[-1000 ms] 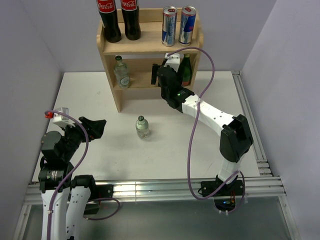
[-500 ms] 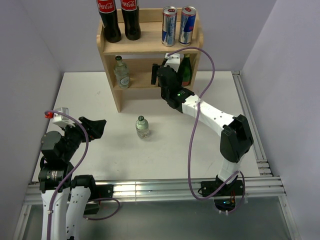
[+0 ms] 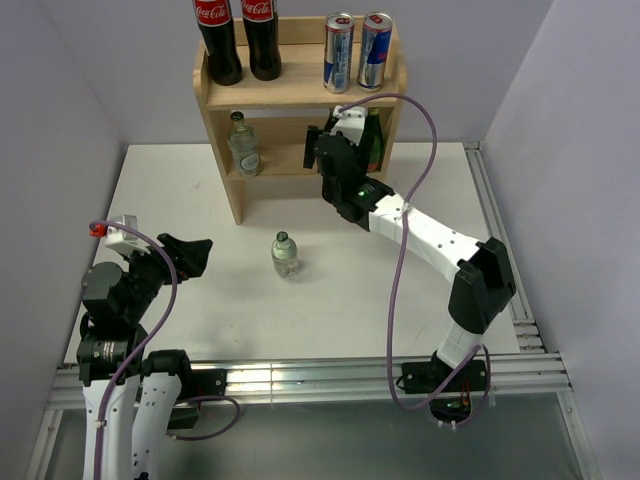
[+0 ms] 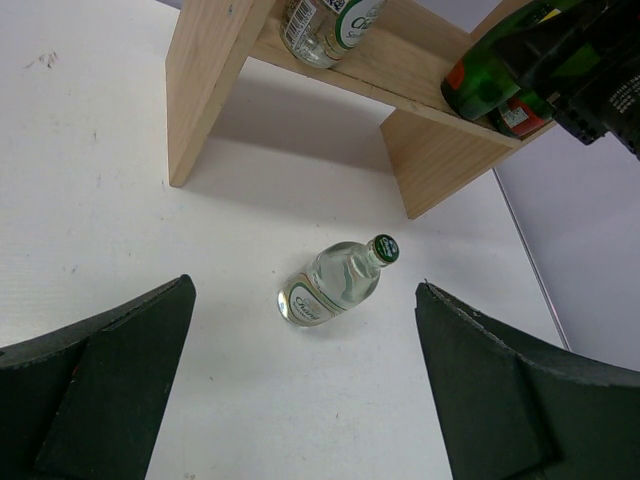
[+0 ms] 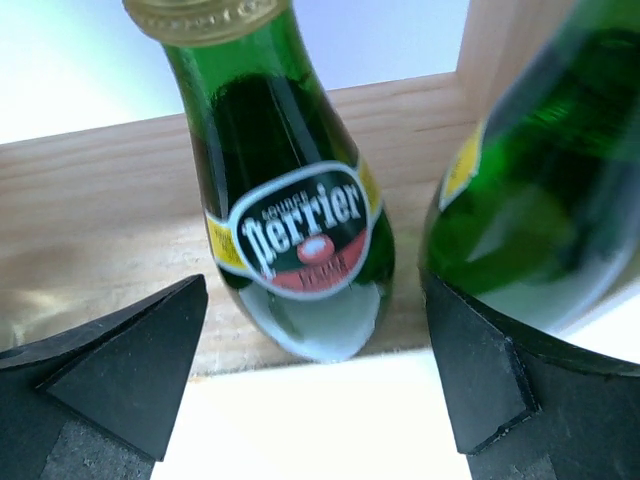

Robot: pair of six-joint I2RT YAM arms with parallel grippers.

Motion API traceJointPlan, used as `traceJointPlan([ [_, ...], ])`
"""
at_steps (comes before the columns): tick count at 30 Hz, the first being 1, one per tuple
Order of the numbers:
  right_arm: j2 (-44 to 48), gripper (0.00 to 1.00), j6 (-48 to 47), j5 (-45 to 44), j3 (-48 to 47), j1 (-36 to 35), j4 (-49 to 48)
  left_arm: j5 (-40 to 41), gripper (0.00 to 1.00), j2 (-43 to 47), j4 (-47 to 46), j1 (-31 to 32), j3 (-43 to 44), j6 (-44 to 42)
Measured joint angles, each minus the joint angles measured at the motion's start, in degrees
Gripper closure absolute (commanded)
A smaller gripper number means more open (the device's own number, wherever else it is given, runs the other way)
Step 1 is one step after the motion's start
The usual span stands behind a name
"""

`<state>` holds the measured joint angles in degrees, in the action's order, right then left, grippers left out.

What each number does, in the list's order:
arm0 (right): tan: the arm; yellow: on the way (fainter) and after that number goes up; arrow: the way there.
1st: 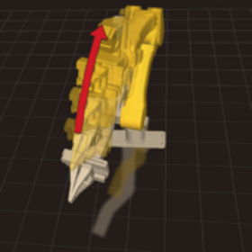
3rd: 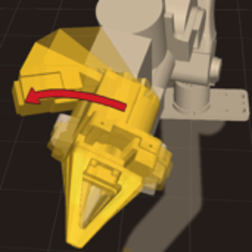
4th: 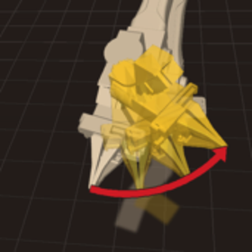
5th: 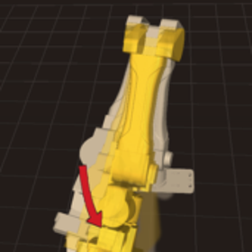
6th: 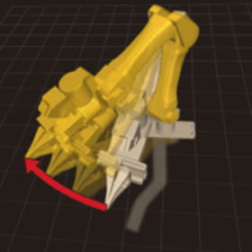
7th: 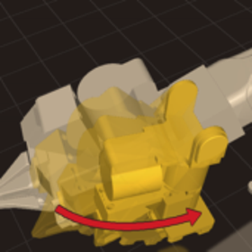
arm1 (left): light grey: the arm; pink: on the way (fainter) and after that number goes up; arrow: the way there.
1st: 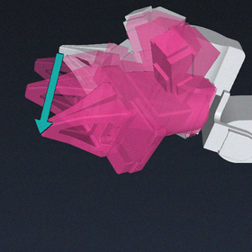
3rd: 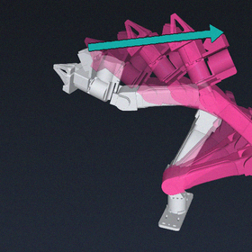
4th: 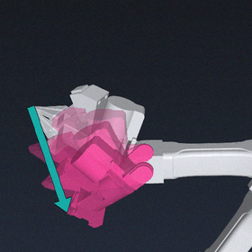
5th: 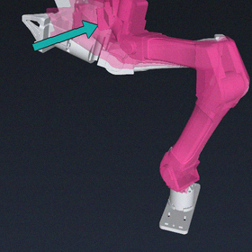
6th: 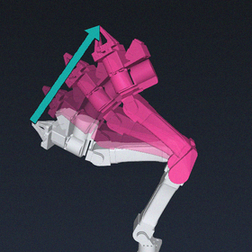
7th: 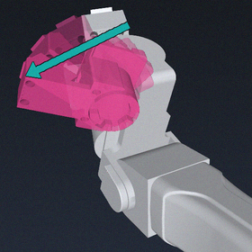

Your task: Place and organize the beverage onto the shelf

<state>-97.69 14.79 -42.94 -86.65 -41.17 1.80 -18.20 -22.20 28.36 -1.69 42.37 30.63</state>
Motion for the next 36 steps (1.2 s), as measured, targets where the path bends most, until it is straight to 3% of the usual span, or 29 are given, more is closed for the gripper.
traceJointPlan([
  [8,7.65,0.03,2.75,-3.65,8.15,-5.14,2.05,0.00,0.01,0.00,0.00,0.00,0.00,0.00],
  [18,26.77,0.00,8.98,-1.14,30.60,-26.73,-0.76,0.00,0.01,0.00,0.02,0.00,0.00,0.00],
  [22,30.56,0.00,12.96,4.09,41.51,-30.32,-5.40,0.00,0.01,0.00,0.00,0.00,0.00,0.00],
  [27,25.64,0.00,16.04,7.91,46.99,-30.49,-8.46,0.00,0.01,0.00,0.00,0.00,0.00,0.00],
  [36,9.40,0.00,15.78,9.55,41.94,-30.32,-13.46,0.02,0.01,0.00,0.02,0.00,0.00,0.00],
])
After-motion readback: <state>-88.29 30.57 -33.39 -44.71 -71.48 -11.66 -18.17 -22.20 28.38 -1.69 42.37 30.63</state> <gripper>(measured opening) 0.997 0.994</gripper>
